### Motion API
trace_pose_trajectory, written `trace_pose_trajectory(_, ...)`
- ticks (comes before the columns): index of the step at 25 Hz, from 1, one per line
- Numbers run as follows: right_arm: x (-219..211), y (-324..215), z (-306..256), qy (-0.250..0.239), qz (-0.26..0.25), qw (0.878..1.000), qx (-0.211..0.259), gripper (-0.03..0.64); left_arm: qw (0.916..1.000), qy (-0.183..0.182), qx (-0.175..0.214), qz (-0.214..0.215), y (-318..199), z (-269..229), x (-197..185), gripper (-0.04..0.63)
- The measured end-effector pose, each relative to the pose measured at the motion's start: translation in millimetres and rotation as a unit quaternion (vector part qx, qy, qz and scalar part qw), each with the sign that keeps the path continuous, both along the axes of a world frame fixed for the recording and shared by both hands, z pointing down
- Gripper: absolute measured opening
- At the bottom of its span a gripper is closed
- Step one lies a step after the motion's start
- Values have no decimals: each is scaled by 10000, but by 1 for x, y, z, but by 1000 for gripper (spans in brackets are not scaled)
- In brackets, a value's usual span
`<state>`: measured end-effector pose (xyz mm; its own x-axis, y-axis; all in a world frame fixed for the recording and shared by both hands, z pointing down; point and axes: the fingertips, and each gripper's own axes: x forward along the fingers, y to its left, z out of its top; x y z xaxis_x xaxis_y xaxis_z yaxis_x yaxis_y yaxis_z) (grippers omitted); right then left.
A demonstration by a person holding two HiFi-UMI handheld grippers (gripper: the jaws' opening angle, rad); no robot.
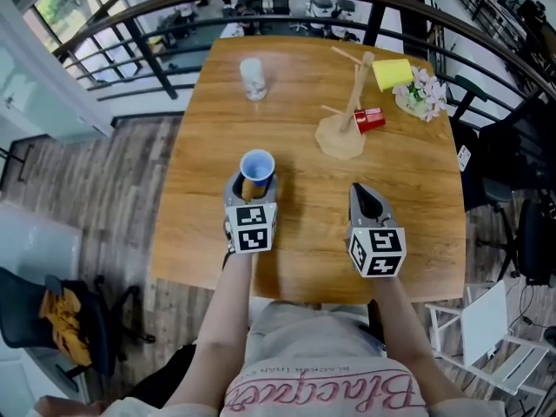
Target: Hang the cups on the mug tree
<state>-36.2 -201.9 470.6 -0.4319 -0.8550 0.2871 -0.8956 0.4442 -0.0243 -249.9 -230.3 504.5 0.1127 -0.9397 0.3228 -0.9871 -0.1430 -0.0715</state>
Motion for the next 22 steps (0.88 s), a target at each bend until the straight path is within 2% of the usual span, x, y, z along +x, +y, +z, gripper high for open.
trace_pose_trajectory(12, 17, -12, -34, -85, 13, 9995, 313, 2, 9987, -201, 452, -98, -5, -53, 12, 295)
trace_pose_trajectory(17, 27, -25, -46, -266, 173, 9988, 384, 2, 9985, -250, 476, -111, -7, -62, 17, 295)
trace_pose_trajectory(22, 32, -34, -54, -228, 101, 9986, 466, 2, 9978, -393, 519, -91, -13, -73, 22, 293)
